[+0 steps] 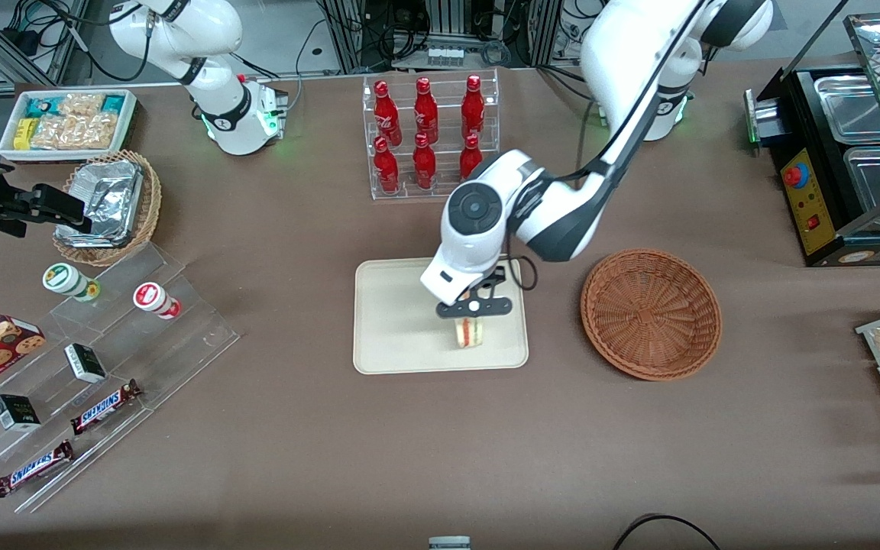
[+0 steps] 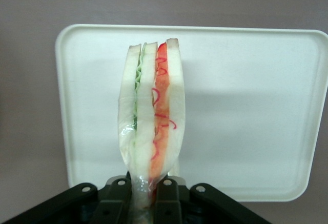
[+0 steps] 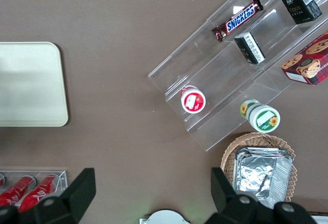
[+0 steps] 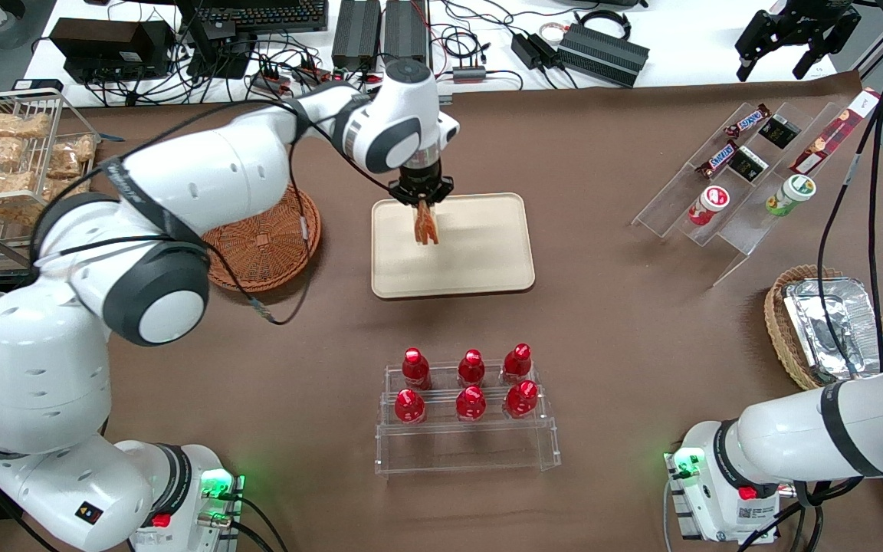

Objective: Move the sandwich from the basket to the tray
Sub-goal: 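Lower the sandwich onto the tray center and open the left gripper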

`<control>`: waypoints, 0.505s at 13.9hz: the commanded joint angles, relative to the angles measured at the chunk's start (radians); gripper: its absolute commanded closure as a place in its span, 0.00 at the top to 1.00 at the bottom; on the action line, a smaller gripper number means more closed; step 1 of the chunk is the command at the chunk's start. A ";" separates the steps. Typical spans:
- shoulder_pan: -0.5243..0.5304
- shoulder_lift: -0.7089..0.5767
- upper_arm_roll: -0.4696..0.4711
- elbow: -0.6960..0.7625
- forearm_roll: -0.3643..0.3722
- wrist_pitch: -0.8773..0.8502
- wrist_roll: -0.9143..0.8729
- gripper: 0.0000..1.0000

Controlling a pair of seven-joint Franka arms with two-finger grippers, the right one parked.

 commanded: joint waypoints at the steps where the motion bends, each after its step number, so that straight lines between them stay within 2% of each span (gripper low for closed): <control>1: -0.012 0.043 -0.002 0.039 -0.006 0.010 0.018 0.00; 7: -0.014 0.082 -0.035 0.033 -0.003 0.056 0.018 0.00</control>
